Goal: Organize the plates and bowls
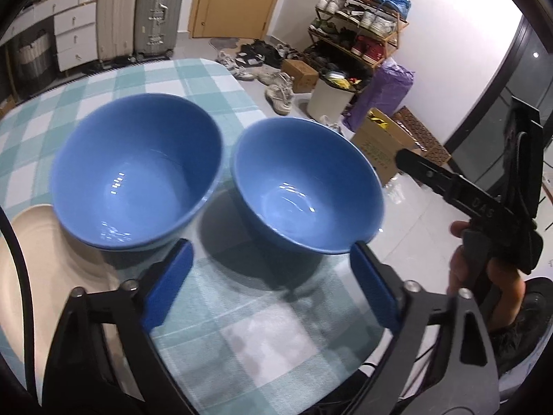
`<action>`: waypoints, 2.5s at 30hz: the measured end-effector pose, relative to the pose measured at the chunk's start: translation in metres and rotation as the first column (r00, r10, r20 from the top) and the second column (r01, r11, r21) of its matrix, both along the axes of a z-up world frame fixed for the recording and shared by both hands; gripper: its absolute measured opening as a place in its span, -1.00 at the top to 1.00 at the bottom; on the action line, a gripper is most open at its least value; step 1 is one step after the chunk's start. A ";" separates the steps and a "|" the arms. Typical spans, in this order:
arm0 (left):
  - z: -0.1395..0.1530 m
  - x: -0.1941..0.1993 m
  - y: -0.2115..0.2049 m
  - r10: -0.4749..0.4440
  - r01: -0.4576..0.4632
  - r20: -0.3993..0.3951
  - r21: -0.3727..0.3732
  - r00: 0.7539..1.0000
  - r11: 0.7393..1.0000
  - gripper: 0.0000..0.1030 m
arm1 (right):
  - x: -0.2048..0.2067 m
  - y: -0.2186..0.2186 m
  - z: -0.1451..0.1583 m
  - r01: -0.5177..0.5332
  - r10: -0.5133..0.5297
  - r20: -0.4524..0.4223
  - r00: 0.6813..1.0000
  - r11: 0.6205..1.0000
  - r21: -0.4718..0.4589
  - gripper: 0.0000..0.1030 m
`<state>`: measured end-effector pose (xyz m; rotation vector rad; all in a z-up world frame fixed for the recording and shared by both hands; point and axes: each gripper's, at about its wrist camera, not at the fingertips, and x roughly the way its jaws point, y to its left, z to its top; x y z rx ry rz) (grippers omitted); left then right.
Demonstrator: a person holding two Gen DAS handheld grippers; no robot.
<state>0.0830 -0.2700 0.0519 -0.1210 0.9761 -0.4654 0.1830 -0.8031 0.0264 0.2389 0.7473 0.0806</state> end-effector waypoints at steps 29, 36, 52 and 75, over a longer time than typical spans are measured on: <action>-0.029 0.035 -0.039 0.023 -0.024 0.009 0.117 1.000 0.993 0.39 | 0.037 0.013 -0.056 -0.016 0.021 -0.088 0.996 0.999 0.049 0.36; -0.029 0.038 -0.038 0.027 -0.030 0.022 0.131 0.999 0.991 0.51 | 0.036 0.024 -0.054 -0.043 0.044 -0.071 0.997 0.999 0.016 0.60; -0.019 0.038 -0.037 0.009 -0.016 0.052 0.119 0.999 0.993 0.51 | 0.024 0.024 -0.037 -0.036 0.036 -0.024 0.999 0.999 0.009 0.61; 0.017 0.015 -0.028 -0.027 0.016 0.112 0.098 0.993 0.995 0.51 | 0.000 0.030 0.007 -0.007 0.009 0.067 0.998 1.000 -0.024 0.61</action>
